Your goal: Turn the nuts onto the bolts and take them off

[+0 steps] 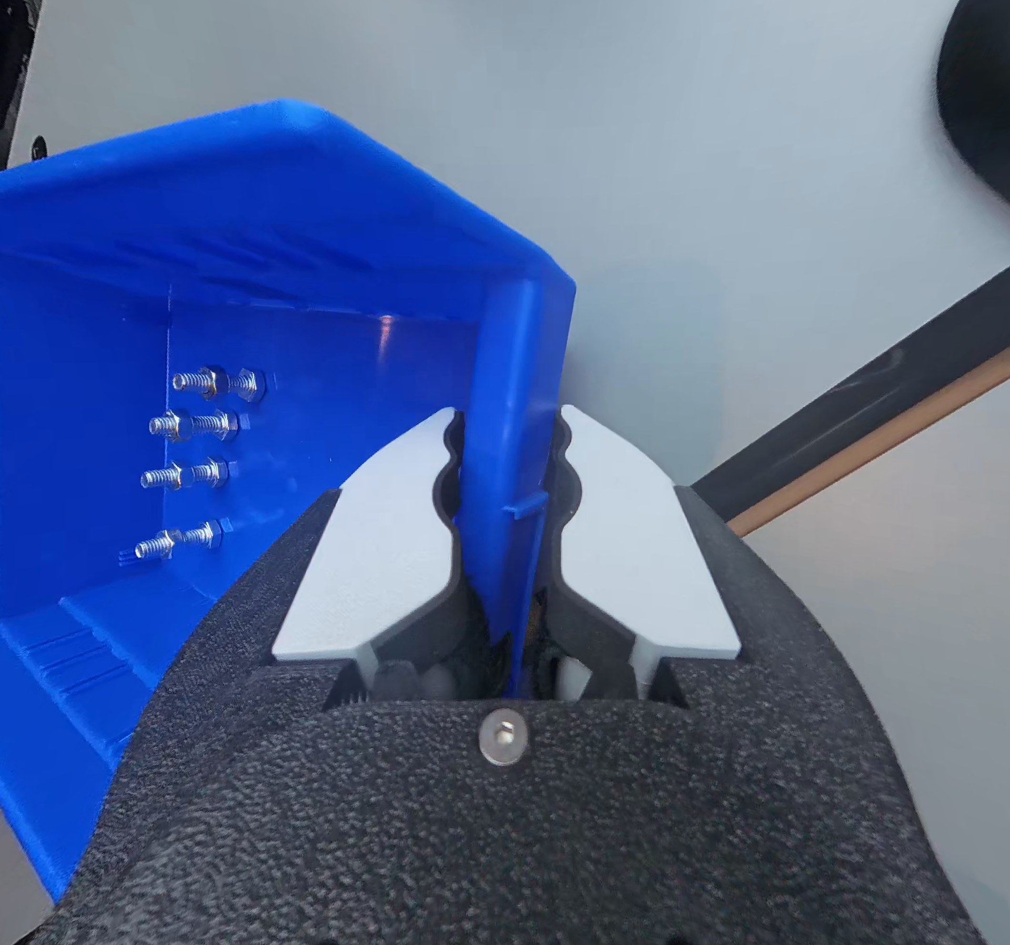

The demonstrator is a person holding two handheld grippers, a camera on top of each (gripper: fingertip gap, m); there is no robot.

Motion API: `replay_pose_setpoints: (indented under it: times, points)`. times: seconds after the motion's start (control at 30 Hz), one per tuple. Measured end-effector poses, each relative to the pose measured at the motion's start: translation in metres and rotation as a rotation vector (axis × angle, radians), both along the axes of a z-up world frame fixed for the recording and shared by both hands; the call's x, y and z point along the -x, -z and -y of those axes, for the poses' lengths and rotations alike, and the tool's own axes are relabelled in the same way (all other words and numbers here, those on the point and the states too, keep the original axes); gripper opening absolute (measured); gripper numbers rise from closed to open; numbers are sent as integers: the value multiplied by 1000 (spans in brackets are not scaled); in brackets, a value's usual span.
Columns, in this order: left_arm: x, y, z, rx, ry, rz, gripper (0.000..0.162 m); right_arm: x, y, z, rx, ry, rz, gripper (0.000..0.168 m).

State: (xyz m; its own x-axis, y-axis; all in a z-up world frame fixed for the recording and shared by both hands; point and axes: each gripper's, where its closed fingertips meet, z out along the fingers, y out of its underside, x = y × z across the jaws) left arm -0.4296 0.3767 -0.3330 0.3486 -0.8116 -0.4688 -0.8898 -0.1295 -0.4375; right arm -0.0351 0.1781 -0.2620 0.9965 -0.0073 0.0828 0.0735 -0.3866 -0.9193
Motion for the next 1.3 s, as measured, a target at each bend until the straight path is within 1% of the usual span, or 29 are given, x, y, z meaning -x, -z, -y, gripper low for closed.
replay_pose_setpoints:
  times: [0.13, 0.17, 0.2, 0.27, 0.33, 0.4, 0.47, 0.5, 0.57, 0.67, 0.73, 0.83, 0.93, 1.0, 1.27, 1.3]
  points:
    - [-6, -4, 5, 31, -15, 85, 31, 1, 4, -2, 20, -13, 48, 66]
    - [-6, -9, 5, 42, -32, 128, 34, 1, 4, -3, 11, -18, 39, 66]
    - [-7, -17, 5, 51, -59, 185, 40, 2, 5, -4, 3, -21, 20, 66]
    - [-3, -40, 3, 78, -111, 298, 47, 3, 7, -7, -5, -32, -33, 65]
    - [7, -68, -5, 62, -154, 389, 43, 4, 11, -9, -3, -43, -61, 64]
    - [20, -92, -18, 54, -195, 444, 41, 5, 13, -10, 0, -47, -59, 63]
    - [35, -105, -38, 60, -241, 438, 41, 6, 14, -11, 0, -61, -52, 62]
    - [43, -107, -50, 73, -268, 417, 39, 7, 15, -11, 3, -65, -49, 62]
    - [53, -96, -68, 178, -306, 328, 38, 8, 17, -10, 8, -73, -44, 60]
    - [65, -74, -100, 250, -365, 163, 35, 7, 18, -8, 4, -70, -39, 59]
    - [61, -61, -115, 296, -378, 123, 33, 6, 18, -6, -7, -68, -49, 58]
    - [56, -42, -134, 312, -409, 74, 30, 3, 17, -2, -22, -61, -66, 57]
    - [53, -23, -142, 346, -423, 29, 29, -1, 15, 1, -28, -58, -62, 56]
    - [52, -15, -149, 340, -438, 15, 28, -5, 14, 3, -29, -50, -57, 56]
    - [51, 0, -156, 373, -448, -32, 28, -15, 15, 8, -38, -24, -75, 54]
    - [49, 2, -156, 375, -442, -31, 24, -16, 16, 8, -37, -23, -75, 54]
